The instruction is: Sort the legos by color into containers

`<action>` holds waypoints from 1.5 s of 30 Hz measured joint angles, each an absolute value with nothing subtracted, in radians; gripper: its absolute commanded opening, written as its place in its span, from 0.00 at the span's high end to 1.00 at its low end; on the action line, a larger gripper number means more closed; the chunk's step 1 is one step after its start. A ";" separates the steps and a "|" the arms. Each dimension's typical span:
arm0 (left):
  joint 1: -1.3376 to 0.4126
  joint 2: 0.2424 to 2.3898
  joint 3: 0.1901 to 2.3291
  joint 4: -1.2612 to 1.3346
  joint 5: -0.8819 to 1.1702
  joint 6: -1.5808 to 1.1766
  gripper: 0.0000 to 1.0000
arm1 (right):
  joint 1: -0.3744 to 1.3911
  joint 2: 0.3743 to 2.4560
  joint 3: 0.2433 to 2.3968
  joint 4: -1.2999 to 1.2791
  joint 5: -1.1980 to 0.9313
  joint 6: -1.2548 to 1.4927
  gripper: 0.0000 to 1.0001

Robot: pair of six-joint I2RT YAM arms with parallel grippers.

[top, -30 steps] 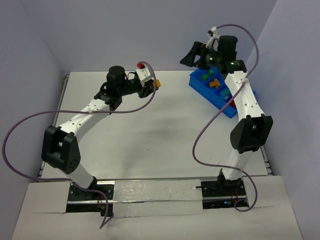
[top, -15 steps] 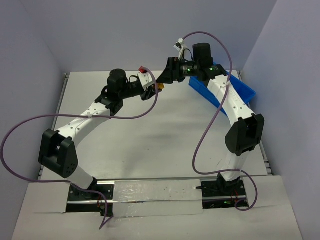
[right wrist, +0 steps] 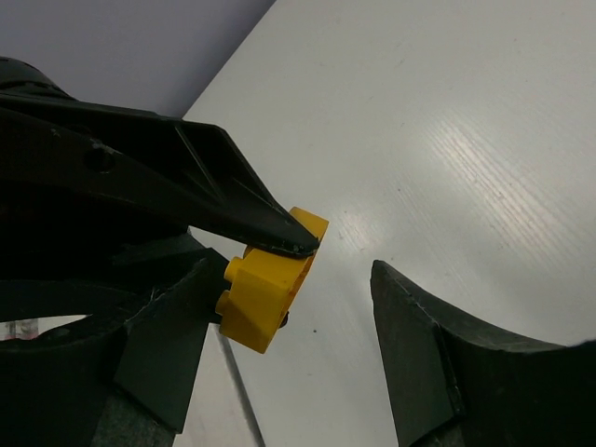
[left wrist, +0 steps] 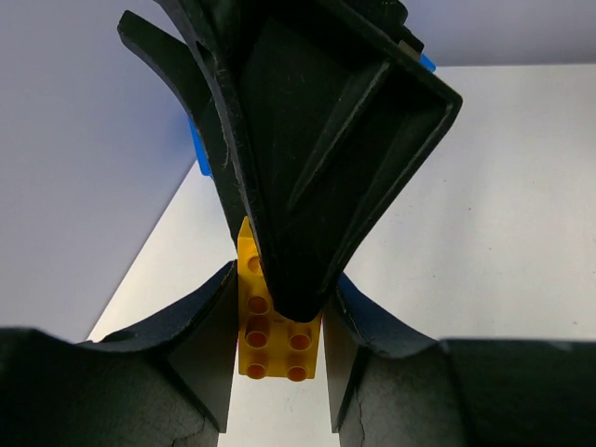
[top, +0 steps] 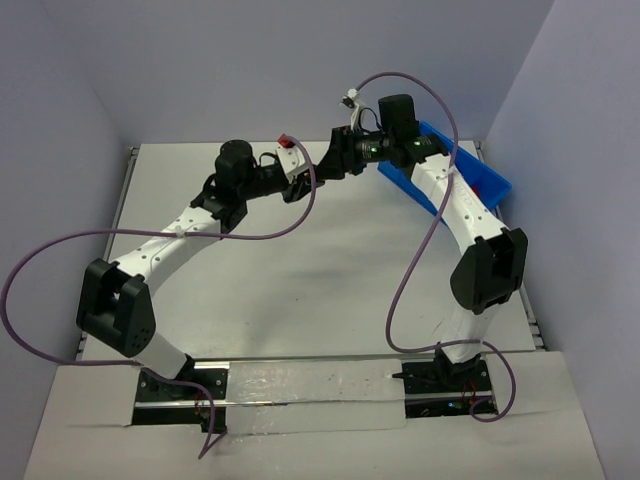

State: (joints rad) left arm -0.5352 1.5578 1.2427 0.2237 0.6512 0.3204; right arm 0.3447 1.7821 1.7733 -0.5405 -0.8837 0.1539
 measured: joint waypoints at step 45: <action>-0.319 1.517 1.265 0.003 0.442 0.043 0.01 | -0.126 2.207 2.023 -0.480 -0.075 0.027 1.00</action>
